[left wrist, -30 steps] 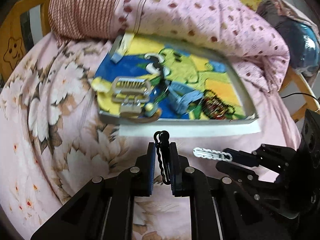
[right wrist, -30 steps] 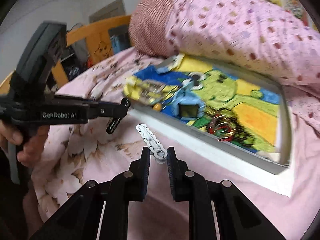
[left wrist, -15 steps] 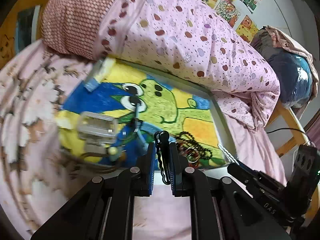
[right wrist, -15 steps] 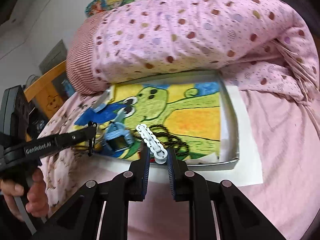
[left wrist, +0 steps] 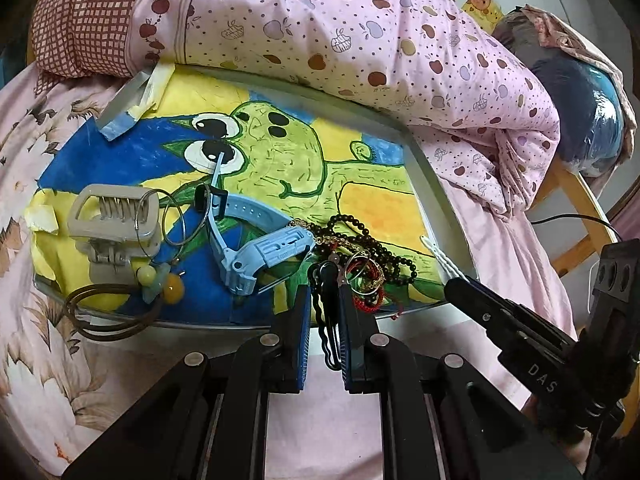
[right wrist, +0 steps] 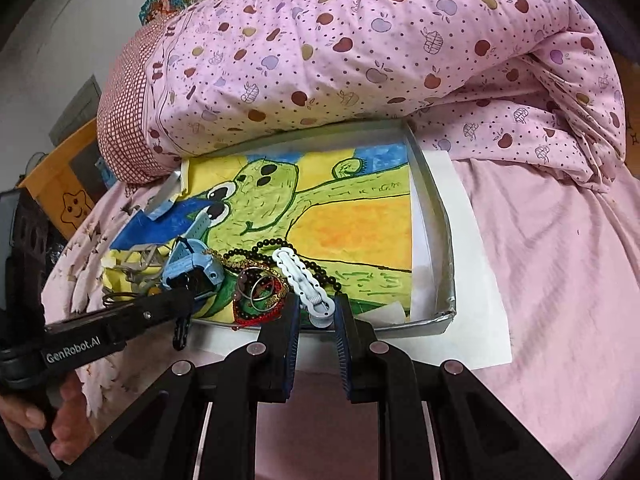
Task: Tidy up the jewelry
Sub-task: 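Carry the clip with the left tool into the tray while the right tool carries the strip there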
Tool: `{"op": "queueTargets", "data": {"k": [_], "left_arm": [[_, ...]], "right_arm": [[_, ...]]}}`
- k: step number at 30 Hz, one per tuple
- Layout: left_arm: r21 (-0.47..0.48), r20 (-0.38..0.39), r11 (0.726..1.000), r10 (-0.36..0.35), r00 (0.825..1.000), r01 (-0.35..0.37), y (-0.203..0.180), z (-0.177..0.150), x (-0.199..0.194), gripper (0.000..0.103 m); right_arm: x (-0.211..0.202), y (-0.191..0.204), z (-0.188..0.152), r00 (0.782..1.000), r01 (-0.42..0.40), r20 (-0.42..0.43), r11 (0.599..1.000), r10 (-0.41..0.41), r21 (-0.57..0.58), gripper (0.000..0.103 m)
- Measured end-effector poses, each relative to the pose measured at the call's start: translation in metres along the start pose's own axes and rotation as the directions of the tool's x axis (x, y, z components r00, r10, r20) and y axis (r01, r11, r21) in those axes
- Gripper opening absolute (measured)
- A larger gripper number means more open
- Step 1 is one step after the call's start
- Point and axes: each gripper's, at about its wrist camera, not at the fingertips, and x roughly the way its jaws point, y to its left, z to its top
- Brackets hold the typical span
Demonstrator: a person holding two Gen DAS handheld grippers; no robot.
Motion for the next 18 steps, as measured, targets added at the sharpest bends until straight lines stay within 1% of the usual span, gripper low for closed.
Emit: {"op": "queueTargets", "data": {"k": [5,11,14,18], "left_arm": [[-0.009,-0.012,1.0,0.004,1.0,-0.004,0.001,0.002,0.0,0.01],[-0.034,-0.02,0.999,0.004,1.0,-0.005,0.002,0.004,0.001,0.01],[-0.036,-0.009,0.999,0.0,1.0,0.0,0.001,0.009,0.003,0.01],[-0.047,-0.005,0.999,-0.008,1.0,0.008,0.001,0.015,0.007,0.01]], "right_arm": [[0.003,0.0,0.0,1.0,0.01,-0.013,1.0,-0.01,-0.007,0.017],[0.002,0.002,0.001,1.0,0.017,-0.001,1.0,-0.017,-0.018,0.017],[-0.001,0.005,0.003,0.999,0.04,0.027,0.998,-0.038,-0.049,0.017],[0.004,0.01,0.003,0.998,0.064,0.03,0.993,-0.062,-0.098,0.017]]}}
